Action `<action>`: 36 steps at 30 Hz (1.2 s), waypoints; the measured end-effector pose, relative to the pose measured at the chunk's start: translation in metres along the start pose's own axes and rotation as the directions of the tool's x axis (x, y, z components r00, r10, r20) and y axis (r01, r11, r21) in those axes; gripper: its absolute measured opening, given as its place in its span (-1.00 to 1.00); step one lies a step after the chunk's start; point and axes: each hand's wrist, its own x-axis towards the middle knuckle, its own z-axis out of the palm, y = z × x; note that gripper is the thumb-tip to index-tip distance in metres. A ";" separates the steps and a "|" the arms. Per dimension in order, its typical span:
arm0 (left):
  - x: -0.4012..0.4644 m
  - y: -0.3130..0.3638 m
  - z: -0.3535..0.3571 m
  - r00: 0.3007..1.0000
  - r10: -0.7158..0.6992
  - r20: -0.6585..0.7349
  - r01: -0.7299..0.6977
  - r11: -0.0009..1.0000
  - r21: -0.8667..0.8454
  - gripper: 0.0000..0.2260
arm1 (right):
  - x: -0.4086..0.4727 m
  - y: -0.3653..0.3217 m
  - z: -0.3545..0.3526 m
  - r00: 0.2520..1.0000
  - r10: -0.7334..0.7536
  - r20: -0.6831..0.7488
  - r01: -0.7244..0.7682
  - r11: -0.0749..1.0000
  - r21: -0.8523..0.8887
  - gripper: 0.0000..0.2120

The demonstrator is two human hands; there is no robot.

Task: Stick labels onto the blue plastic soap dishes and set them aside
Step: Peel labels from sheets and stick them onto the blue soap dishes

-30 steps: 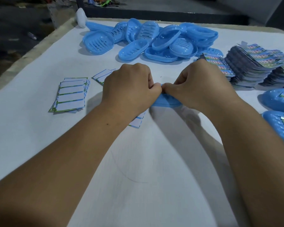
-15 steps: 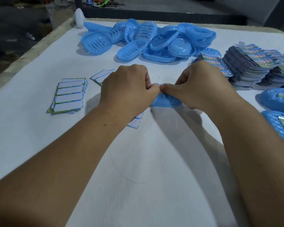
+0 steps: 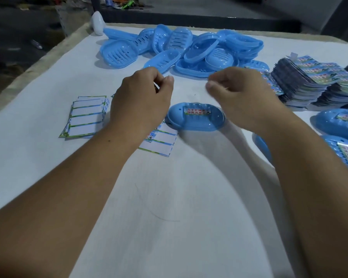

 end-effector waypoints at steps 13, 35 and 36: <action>0.000 -0.002 0.001 0.996 0.073 -0.044 -0.074 0.997 -0.024 -0.75 | -0.013 -0.001 0.020 0.963 -0.116 0.245 0.162 0.971 -0.175 -0.38; -0.007 0.000 0.005 0.996 0.082 0.029 -0.079 0.993 -0.092 -0.65 | -0.105 0.070 -0.123 0.879 0.348 -0.325 -0.476 0.671 -0.569 -0.39; -0.008 0.000 0.004 0.996 0.080 0.037 -0.075 0.992 -0.103 -0.63 | -0.109 0.073 -0.126 0.874 0.364 -0.322 -0.486 0.664 -0.568 -0.39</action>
